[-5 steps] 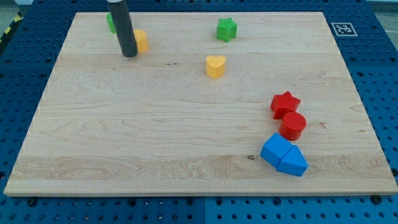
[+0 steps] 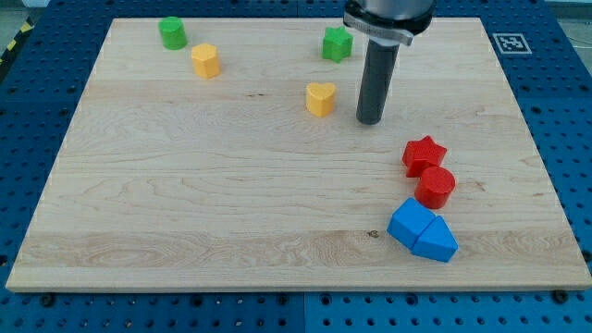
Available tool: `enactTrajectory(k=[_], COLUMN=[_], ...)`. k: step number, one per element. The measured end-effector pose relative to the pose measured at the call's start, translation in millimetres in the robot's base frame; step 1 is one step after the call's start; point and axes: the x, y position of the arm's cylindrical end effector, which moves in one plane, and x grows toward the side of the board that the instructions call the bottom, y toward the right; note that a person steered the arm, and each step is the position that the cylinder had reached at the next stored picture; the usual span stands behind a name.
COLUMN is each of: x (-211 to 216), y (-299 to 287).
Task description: Move the heart slightly towards left
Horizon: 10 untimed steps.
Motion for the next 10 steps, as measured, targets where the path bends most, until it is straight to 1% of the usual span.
enactTrajectory(k=[1,2,3,4,5,6,7,8,9,10], x=[-16.2,-17.3,-17.3,15.7,39.1,16.0,14.2,55.5,96.8,106.3], y=[-26.3,-78.4,-92.9,-60.9,-55.9,4.0,84.3,140.8,161.6,144.2])
